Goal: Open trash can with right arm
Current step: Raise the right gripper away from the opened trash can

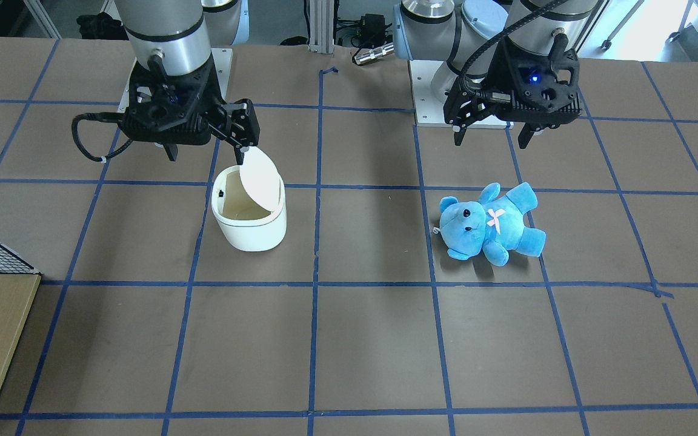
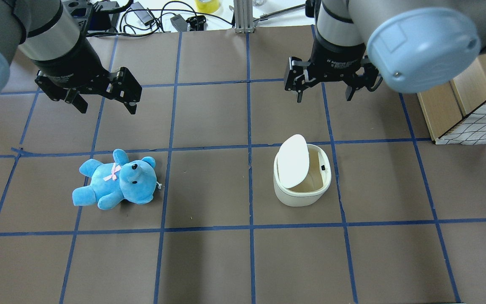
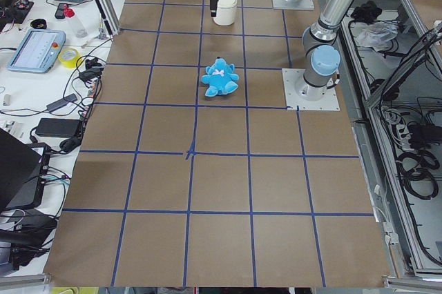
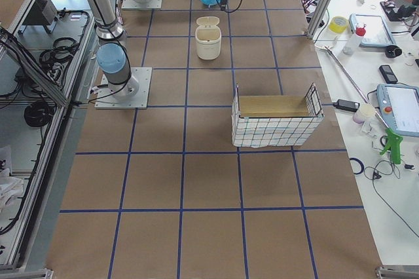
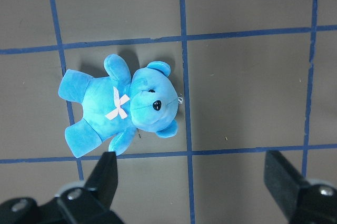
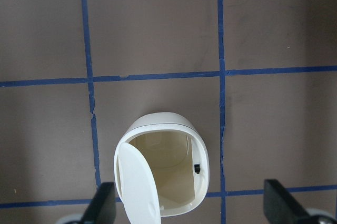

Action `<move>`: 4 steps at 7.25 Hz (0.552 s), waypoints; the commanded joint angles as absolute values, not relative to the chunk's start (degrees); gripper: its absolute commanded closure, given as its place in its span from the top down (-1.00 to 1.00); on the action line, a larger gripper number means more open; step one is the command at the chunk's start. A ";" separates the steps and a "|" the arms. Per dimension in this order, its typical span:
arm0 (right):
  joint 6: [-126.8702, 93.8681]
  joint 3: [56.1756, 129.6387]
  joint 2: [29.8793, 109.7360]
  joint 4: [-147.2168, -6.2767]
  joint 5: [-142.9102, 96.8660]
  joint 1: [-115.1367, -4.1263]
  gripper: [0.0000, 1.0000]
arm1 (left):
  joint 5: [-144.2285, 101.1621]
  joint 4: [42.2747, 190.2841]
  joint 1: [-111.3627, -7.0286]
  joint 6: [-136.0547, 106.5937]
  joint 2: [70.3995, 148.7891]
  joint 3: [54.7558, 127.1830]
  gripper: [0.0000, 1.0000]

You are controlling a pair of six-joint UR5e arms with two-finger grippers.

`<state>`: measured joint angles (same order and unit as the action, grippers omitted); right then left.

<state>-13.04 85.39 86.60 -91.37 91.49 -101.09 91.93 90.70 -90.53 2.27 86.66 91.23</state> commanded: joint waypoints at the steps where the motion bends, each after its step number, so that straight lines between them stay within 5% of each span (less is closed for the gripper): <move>1: -12.92 81.66 86.49 -89.74 90.35 -101.07 1.00 | 91.93 90.70 -90.53 2.28 86.66 91.23 1.00; 4: -13.27 81.65 86.48 -90.00 90.79 -101.08 1.00 | 91.93 90.70 -90.53 2.29 86.66 91.23 1.00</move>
<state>-13.13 81.72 86.49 -89.88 90.54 -101.10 91.93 90.70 -90.53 2.28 86.66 91.23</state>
